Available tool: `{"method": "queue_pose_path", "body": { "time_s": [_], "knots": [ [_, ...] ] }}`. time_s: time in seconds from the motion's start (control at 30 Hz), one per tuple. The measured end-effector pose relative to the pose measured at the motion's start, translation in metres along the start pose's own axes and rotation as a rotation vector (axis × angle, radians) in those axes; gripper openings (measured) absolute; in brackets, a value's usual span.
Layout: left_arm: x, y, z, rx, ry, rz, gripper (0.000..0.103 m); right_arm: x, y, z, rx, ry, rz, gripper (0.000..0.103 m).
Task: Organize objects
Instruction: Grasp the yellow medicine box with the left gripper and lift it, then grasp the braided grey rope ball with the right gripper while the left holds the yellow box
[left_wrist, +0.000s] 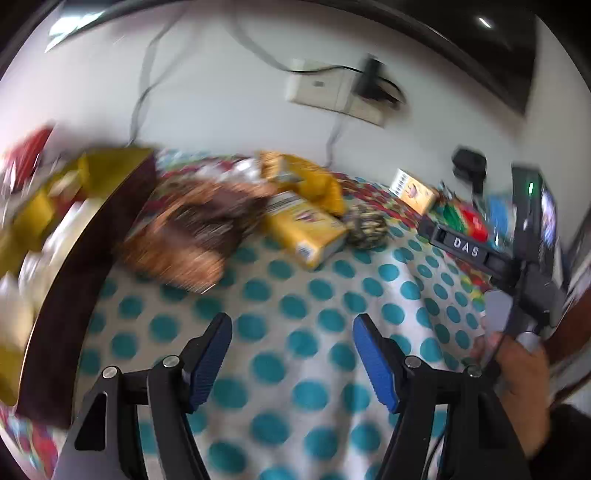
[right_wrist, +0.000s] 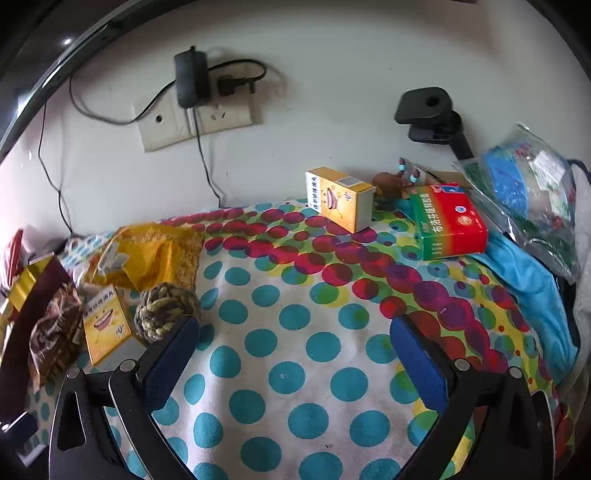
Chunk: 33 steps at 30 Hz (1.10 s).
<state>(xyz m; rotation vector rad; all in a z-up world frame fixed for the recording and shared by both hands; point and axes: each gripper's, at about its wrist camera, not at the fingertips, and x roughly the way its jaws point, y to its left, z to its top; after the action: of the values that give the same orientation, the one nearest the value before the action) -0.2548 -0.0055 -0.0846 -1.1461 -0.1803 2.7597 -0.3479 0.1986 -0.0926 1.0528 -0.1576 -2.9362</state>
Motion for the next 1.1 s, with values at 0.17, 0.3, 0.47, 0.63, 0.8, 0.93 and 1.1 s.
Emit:
{"method": "queue_pose_path", "body": {
  "time_s": [0.17,0.3,0.47,0.63,0.8,0.93,1.1],
  "knots": [
    [0.046,-0.026,0.039,0.002,0.022,0.070,0.070,-0.002,-0.023,0.001,0.121,-0.010,-0.017,0.103],
    [0.085,-0.033,0.061,-0.022,0.075,0.111,0.070,0.006,-0.043,-0.001,0.231,0.028,0.038,0.103],
    [0.123,-0.026,0.074,-0.063,0.120,0.184,0.070,0.008,-0.040,-0.002,0.226,0.039,0.072,0.103],
    [0.125,-0.014,0.075,-0.066,0.110,0.207,0.064,0.007,-0.037,-0.002,0.210,0.038,0.076,0.103],
    [0.105,-0.003,0.064,-0.085,0.088,0.146,0.057,0.006,-0.034,-0.001,0.190,0.034,0.070,0.103],
    [0.063,-0.018,0.042,-0.007,0.043,0.094,0.054,0.006,-0.032,-0.001,0.181,0.035,0.072,0.103],
    [0.028,-0.012,0.002,0.039,0.055,0.098,0.053,0.006,-0.028,0.000,0.162,0.035,0.059,0.103]
  ]
}}
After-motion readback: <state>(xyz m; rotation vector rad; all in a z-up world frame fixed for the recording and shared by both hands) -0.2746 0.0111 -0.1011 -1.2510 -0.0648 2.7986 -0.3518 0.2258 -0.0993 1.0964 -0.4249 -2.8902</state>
